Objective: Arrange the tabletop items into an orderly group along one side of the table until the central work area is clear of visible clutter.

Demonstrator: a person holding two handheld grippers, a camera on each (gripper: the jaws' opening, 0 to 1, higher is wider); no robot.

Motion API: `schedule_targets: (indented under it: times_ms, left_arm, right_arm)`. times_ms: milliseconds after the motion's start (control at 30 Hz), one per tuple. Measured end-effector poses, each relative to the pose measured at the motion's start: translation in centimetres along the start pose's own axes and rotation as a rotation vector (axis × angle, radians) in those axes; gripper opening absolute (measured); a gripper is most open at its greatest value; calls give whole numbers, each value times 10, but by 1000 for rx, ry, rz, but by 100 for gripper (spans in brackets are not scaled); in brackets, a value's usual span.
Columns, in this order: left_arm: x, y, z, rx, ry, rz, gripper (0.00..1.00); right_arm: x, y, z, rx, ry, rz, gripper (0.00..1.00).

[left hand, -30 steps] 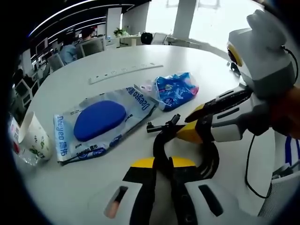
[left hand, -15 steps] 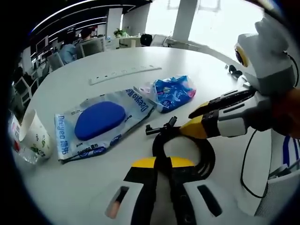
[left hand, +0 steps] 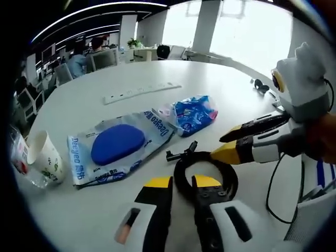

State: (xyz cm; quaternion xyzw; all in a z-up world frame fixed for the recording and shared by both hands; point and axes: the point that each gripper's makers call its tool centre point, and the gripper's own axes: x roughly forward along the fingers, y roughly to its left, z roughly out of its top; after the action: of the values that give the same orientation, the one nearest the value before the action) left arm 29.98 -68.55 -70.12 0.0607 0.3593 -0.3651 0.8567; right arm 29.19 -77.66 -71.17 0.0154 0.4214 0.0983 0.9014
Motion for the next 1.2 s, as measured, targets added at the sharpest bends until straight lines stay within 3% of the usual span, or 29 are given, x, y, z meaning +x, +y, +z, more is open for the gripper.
schedule_targets:
  times_ms: [400, 1200]
  left_arm:
    - [-23, 9, -11, -13, -16, 22, 20]
    - [-63, 6, -45, -59, -65, 6, 34]
  right_arm:
    - [-20, -6, -7, -9, -52, -38, 28]
    - [-52, -14, -48, 61, -80, -45, 35]
